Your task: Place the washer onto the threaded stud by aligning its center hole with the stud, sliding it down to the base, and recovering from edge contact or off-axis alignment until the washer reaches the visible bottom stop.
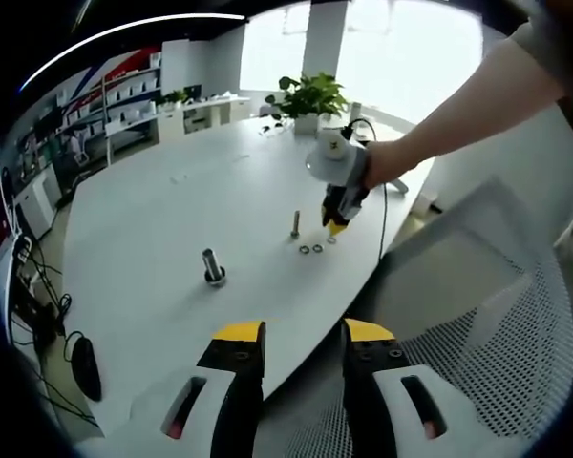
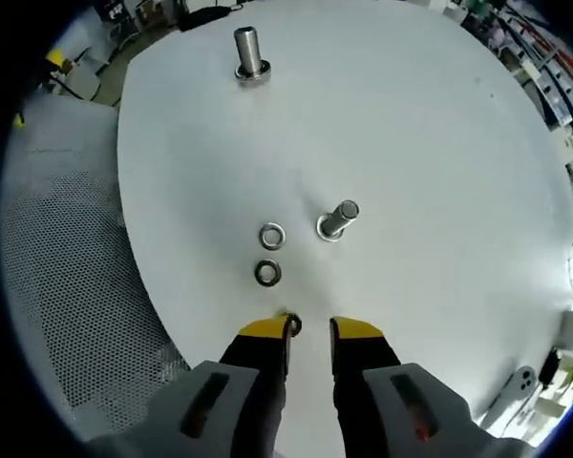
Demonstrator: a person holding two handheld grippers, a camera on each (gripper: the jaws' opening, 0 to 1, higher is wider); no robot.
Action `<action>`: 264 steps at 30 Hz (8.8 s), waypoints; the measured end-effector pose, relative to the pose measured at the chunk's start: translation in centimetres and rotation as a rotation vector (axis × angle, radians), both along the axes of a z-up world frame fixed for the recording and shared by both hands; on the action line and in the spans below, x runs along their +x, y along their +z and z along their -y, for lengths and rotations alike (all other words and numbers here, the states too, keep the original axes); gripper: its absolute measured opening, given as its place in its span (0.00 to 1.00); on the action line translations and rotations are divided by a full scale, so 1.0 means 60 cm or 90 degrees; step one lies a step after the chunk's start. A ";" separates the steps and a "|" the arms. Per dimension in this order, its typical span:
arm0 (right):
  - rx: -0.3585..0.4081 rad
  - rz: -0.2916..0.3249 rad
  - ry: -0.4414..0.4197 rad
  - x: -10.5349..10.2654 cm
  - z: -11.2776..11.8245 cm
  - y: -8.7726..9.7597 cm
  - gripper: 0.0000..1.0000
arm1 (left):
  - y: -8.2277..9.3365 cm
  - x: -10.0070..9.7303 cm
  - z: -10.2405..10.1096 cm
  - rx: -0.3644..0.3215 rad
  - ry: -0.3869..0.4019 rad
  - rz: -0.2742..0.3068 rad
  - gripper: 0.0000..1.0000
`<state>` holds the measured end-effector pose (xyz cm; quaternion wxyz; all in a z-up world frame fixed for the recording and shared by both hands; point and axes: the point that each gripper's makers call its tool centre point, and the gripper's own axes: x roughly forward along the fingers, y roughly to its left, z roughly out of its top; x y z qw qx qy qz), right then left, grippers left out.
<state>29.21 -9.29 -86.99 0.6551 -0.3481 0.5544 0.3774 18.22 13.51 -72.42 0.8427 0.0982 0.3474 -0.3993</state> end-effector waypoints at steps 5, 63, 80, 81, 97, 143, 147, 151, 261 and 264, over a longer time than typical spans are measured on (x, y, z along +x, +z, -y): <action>0.015 -0.012 -0.003 -0.010 -0.001 -0.005 0.23 | -0.001 0.000 -0.002 0.003 0.002 0.000 0.30; 0.007 0.022 -0.072 -0.017 -0.003 -0.015 0.14 | -0.007 0.001 -0.007 0.025 0.004 0.000 0.30; 0.012 0.042 -0.021 -0.006 -0.020 0.000 0.13 | -0.005 0.004 -0.010 0.019 0.013 0.002 0.29; 0.024 0.048 -0.032 -0.001 -0.022 0.005 0.13 | -0.004 0.005 -0.010 0.018 0.013 0.003 0.29; 0.098 0.137 -0.043 0.059 -0.048 0.089 0.13 | -0.003 0.008 -0.013 0.018 0.021 0.004 0.29; 0.076 0.117 -0.042 0.087 -0.081 0.044 0.14 | -0.007 0.004 -0.012 0.021 0.013 -0.001 0.29; 0.083 0.098 -0.084 0.092 -0.079 0.025 0.14 | -0.005 0.006 -0.012 0.017 0.018 -0.001 0.29; 0.068 0.094 -0.077 0.092 -0.081 0.010 0.14 | -0.004 0.007 -0.014 0.014 0.023 0.000 0.29; 0.044 0.050 -0.082 -0.008 -0.073 -0.017 0.15 | -0.002 0.016 -0.031 0.054 0.045 0.037 0.28; 0.041 0.051 -0.070 -0.007 -0.073 -0.016 0.15 | -0.001 0.015 -0.029 0.050 0.041 0.036 0.29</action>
